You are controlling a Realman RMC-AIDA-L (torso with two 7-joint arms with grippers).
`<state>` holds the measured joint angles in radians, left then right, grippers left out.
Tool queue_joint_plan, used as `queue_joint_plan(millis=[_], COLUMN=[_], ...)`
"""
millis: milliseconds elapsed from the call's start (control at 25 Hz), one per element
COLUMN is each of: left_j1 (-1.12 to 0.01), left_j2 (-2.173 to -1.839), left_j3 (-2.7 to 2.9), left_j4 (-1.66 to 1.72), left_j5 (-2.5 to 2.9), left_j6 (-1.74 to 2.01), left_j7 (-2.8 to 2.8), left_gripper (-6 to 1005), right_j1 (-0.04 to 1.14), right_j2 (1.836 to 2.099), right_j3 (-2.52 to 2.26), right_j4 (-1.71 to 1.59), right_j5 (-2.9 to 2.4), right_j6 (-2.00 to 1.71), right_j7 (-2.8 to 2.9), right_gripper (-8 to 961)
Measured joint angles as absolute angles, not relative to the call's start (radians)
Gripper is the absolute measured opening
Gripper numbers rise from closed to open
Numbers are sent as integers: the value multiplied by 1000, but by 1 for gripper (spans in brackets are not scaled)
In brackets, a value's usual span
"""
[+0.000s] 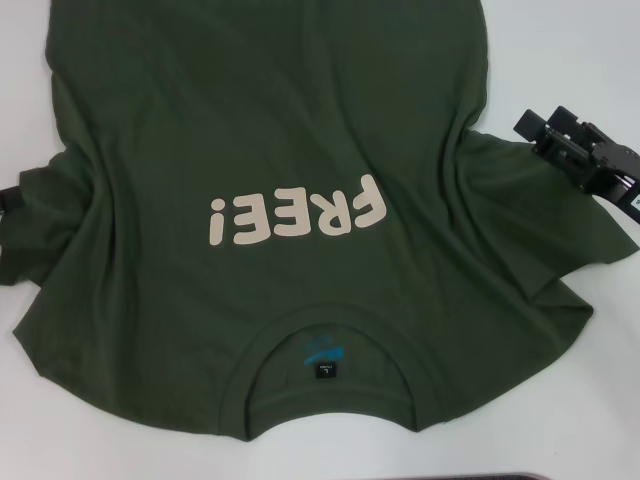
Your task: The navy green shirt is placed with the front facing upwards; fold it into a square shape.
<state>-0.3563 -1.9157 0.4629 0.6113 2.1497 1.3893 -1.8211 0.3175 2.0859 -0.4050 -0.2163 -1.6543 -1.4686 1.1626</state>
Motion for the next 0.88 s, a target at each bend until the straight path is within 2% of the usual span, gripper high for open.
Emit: queue_joint_plan(millis=[880], left_j1=[-364], left_j2=[-1930], left_j3=[498], left_j4=[606], left_j5=[2194], left_j6=[1429], left_j7=[-1824], left_gripper=[826], right_j1=[316], right_j2=[2086], right_j3=[-405], right_j4=[-216], right_j5=[-1652], right_j6=[-1483], right_j7=[1164], right_gripper=[889])
